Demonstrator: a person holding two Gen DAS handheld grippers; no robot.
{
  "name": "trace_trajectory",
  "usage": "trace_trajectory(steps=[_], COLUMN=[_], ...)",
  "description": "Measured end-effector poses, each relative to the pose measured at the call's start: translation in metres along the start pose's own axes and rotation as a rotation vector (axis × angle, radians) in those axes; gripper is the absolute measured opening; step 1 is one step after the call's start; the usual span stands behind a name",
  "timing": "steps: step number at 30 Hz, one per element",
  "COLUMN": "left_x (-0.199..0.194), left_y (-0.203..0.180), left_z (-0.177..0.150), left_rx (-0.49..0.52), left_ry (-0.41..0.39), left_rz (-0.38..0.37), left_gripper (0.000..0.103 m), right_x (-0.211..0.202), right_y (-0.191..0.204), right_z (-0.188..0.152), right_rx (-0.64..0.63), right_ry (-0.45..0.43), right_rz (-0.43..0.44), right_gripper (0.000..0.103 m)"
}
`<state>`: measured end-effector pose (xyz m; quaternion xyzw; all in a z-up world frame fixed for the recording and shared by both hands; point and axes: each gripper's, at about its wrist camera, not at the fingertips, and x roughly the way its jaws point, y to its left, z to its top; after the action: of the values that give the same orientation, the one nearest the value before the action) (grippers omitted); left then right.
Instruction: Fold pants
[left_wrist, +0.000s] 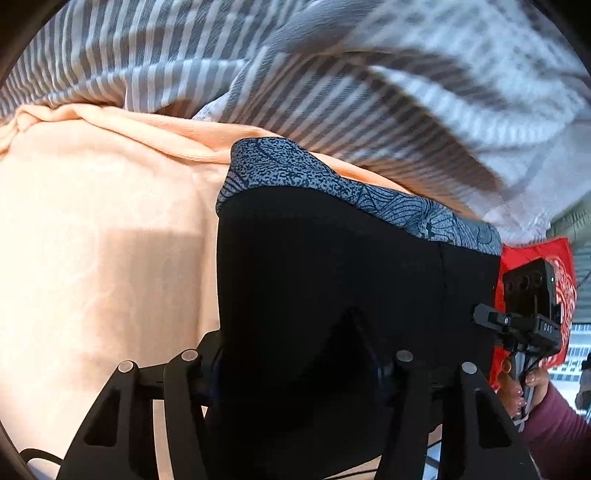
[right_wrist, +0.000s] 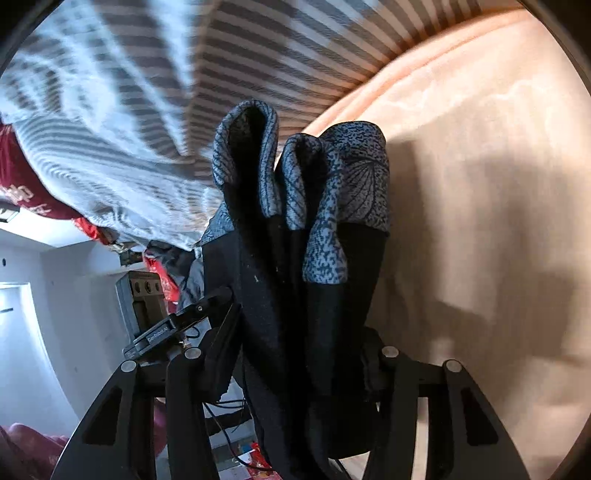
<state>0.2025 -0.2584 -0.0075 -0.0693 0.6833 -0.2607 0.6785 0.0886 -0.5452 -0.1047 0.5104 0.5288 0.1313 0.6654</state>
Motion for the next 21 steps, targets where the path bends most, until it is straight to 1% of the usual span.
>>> trace_trajectory(steps=[4, 6, 9, 13, 15, 17, 18, 19, 20, 21], left_x=[-0.024, -0.032, -0.046, -0.036, -0.025, -0.011, -0.004, 0.000, -0.001, -0.002], left_y=[-0.009, -0.015, -0.007, -0.003, 0.004, 0.011, 0.015, 0.018, 0.020, 0.023], left_z=[-0.021, -0.039, -0.065, -0.095, -0.106, -0.115, -0.120, -0.123, -0.126, -0.128], left_rx=[0.012, 0.013, 0.014, 0.009, 0.000, -0.016, -0.020, -0.028, -0.030, -0.030], left_ry=[0.001, 0.005, 0.023, 0.049, 0.061, 0.076, 0.080, 0.075, 0.050, 0.030], left_rz=[-0.007, -0.001, 0.010, 0.023, 0.035, 0.059, 0.072, 0.086, 0.100, 0.110], left_gripper=[0.059, 0.059, 0.059, 0.059, 0.059, 0.059, 0.061, 0.065, 0.074, 0.079], right_x=[-0.015, -0.021, -0.023, -0.016, -0.007, -0.001, 0.002, 0.007, 0.008, 0.008], right_y=[0.013, 0.017, 0.016, 0.000, -0.009, -0.023, -0.025, -0.024, -0.019, -0.017], right_z=[-0.020, -0.036, -0.063, -0.092, -0.101, -0.105, -0.108, -0.112, -0.115, -0.117], right_rx=[-0.020, -0.024, -0.017, 0.015, 0.015, 0.011, -0.002, -0.034, -0.057, -0.071], right_ry=[0.002, 0.005, 0.016, 0.028, 0.030, 0.032, 0.036, 0.037, 0.026, 0.012], right_rz=[0.002, -0.003, -0.015, -0.036, -0.068, -0.125, -0.154, -0.206, -0.237, -0.262], right_gripper=[0.055, 0.055, 0.055, 0.055, 0.055, 0.056, 0.057, 0.061, 0.066, 0.068])
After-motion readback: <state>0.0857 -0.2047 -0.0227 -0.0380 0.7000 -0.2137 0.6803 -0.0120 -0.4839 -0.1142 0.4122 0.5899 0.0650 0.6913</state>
